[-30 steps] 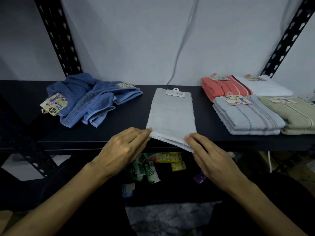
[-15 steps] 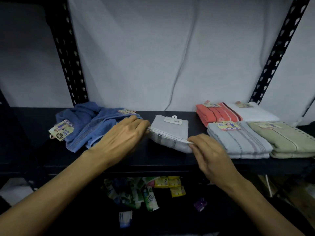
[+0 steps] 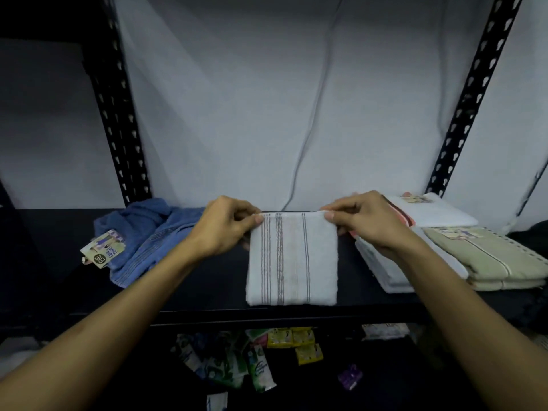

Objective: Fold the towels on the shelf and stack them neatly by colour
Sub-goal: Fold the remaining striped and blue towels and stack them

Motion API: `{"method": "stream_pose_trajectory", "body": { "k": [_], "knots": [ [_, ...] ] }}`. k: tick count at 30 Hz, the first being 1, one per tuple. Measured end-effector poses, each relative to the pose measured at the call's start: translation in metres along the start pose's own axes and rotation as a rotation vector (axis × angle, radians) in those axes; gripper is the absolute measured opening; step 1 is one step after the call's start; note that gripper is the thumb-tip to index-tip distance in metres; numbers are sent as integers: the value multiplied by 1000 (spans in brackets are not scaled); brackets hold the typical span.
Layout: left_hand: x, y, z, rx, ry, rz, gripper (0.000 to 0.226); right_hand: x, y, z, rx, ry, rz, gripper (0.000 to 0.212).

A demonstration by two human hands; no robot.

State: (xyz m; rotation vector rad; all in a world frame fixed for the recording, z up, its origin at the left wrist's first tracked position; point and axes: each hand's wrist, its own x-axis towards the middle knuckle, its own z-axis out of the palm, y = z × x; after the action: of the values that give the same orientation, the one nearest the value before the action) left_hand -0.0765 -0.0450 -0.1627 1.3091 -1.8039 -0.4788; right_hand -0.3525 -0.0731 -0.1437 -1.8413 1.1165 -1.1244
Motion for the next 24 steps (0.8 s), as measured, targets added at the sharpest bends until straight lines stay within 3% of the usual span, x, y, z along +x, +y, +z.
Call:
{"method": "stream_pose_trajectory", "body": {
  "k": [8, 24],
  "knots": [
    [21, -48, 32, -20, -239, -340, 18, 28, 65, 29, -146, -125, 290, 9],
    [39, -68, 40, 113, -326, -451, 25, 46, 90, 49, -543, -218, 202, 17]
  ]
}}
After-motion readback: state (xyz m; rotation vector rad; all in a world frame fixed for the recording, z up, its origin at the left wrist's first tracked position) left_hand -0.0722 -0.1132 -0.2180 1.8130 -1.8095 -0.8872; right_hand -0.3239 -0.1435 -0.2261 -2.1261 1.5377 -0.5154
